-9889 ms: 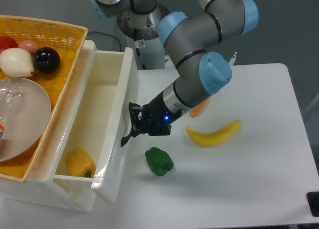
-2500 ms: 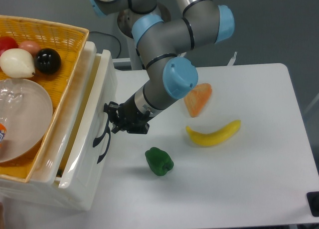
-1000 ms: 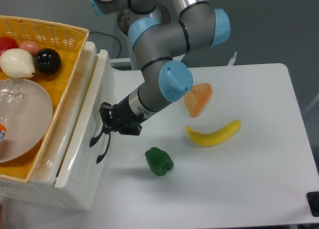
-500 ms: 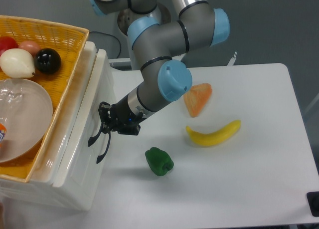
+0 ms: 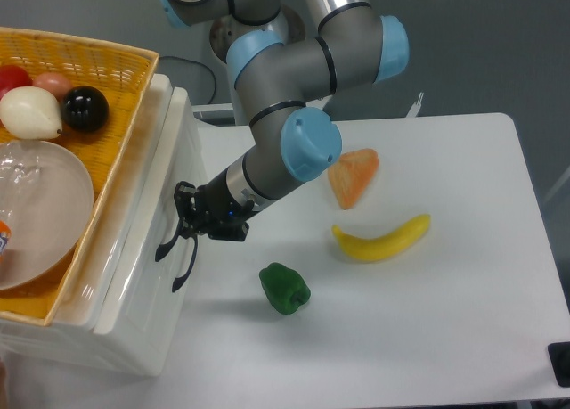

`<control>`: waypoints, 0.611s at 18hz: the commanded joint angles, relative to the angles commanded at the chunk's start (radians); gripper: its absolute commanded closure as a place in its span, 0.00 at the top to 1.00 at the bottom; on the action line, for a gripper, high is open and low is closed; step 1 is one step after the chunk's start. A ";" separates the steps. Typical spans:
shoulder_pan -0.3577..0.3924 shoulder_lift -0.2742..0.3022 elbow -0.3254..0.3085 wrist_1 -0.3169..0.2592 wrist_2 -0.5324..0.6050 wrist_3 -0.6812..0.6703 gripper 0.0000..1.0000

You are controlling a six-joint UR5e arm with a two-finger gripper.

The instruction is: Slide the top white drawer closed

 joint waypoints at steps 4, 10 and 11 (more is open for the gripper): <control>0.002 0.002 0.000 0.000 -0.003 0.000 0.09; 0.000 0.002 0.000 0.002 -0.025 0.000 0.11; 0.002 0.002 0.000 0.002 -0.023 0.000 0.11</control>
